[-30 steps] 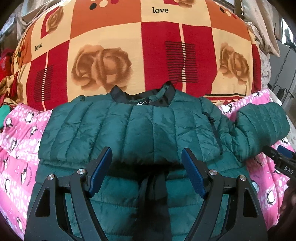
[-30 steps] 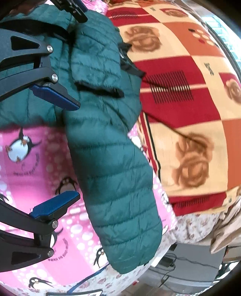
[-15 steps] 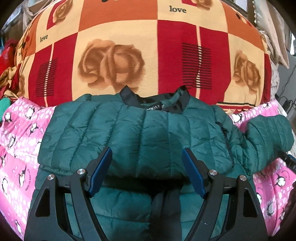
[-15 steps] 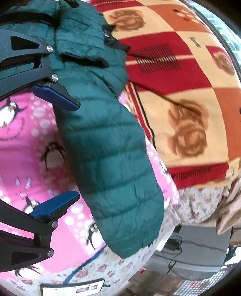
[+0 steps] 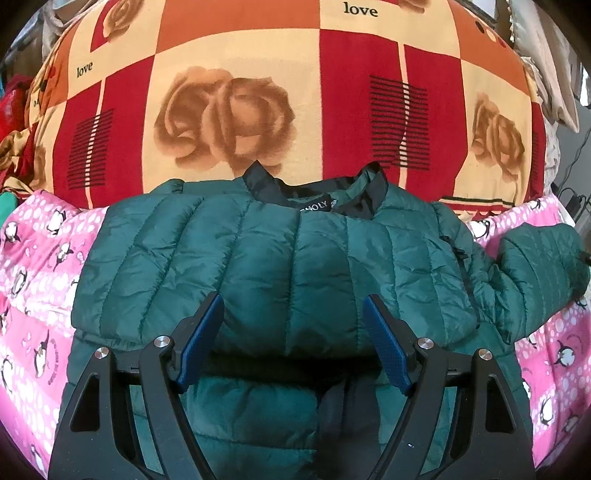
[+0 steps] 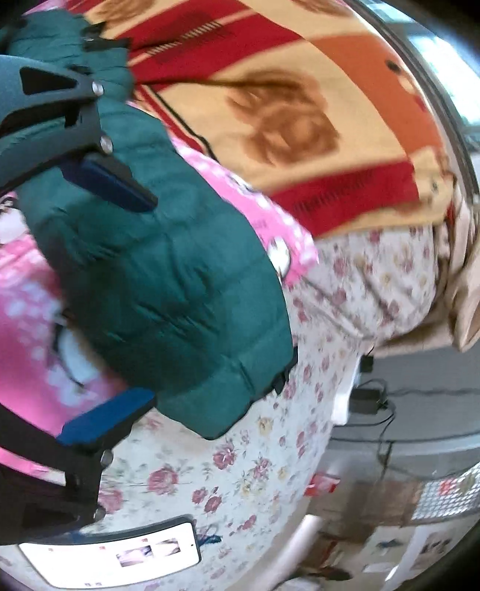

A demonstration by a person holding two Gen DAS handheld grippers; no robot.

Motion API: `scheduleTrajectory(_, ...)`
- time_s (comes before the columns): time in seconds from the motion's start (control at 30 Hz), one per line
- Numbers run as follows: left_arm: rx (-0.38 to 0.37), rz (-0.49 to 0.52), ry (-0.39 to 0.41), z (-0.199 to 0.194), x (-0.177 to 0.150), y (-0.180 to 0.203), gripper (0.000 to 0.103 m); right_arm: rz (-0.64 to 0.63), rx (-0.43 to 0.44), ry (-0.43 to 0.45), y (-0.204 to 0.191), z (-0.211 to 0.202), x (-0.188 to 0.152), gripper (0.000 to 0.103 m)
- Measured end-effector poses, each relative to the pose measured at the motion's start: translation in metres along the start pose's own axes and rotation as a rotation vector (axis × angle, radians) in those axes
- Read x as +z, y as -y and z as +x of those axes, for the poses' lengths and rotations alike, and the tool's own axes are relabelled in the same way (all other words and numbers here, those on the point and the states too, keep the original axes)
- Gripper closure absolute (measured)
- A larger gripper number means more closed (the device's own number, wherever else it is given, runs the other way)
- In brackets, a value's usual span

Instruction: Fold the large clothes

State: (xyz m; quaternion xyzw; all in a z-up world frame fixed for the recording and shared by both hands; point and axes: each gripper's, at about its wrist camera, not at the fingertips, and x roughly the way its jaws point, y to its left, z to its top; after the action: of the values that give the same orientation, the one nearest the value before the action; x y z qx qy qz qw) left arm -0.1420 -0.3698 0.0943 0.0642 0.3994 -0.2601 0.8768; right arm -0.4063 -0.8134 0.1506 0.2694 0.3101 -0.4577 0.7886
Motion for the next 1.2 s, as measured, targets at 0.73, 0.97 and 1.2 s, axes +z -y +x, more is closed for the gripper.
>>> scheduleTrajectory(0.73, 0.025, -0.017, 0.017, -0.007, 0.005, -0.018, 0.025, -0.133, 0.243, 0.164, -0.034, -0.048, 0.009, 0.075)
scheduleTrajectory(0.97, 0.042, -0.081, 0.04, -0.023, 0.011, -0.046, 0.025, -0.319, 0.417, 0.163, -0.118, -0.092, -0.018, 0.081)
scheduleTrajectory(1.2, 0.055, -0.121, 0.053, -0.034, 0.011, -0.074, 0.025, -0.476, 0.581, 0.043, -0.222, -0.089, -0.083, 0.083)
